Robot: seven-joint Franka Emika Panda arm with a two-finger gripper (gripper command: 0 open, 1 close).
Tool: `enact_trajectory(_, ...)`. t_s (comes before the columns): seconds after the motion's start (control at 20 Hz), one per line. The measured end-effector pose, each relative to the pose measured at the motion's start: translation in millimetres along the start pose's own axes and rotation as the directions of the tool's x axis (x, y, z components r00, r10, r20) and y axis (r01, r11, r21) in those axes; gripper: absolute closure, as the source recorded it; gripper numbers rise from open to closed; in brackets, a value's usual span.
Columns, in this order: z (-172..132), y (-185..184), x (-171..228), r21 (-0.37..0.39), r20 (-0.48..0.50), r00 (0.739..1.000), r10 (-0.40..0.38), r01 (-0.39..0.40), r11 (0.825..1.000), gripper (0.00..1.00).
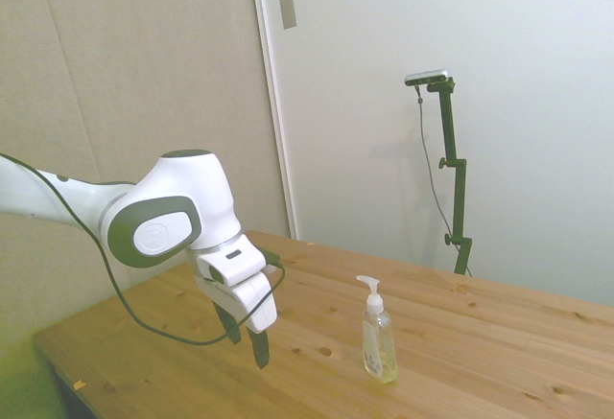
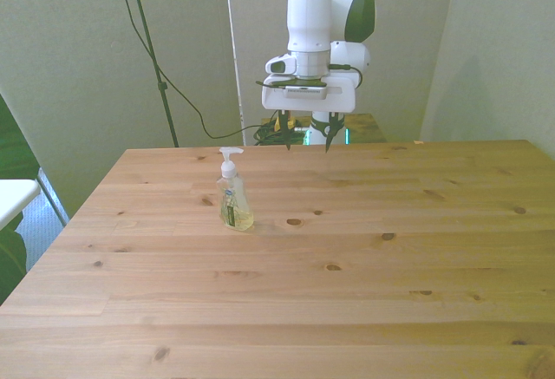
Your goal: Knock down the sanitizer
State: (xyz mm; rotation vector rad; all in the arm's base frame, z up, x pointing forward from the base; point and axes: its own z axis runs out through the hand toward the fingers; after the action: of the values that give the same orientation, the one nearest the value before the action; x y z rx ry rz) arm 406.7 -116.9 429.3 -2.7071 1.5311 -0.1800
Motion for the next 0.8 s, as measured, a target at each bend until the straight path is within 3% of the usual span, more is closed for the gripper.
enact_trajectory(0.05, 0, 1, 6, 0.0, 0.001, 1.0, 0.007, -0.007, 1.0, 1.0)
enact_trajectory(0.8, 17, 4, 90, -0.055, 0.023, 0.996, 0.081, -0.079, 0.995, 1.0)
